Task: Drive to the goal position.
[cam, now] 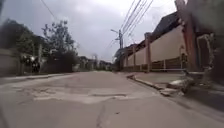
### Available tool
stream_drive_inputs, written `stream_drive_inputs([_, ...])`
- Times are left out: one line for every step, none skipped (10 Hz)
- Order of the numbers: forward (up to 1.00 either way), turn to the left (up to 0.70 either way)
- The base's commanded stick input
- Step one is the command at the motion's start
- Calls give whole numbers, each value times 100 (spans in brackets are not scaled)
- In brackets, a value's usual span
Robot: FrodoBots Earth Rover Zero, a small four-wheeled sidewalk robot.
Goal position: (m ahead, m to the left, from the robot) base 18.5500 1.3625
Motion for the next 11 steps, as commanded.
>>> stream_drive_inputs([70, 0])
stream_drive_inputs([70, 0])
stream_drive_inputs([70, 0])
stream_drive_inputs([70, 0])
stream_drive_inputs([70, -15])
stream_drive_inputs([70, -35])
stream_drive_inputs([70, -35])
stream_drive_inputs([70, -31])
stream_drive_inputs([70, -23])
stream_drive_inputs([70, -13])
stream_drive_inputs([70, 0])
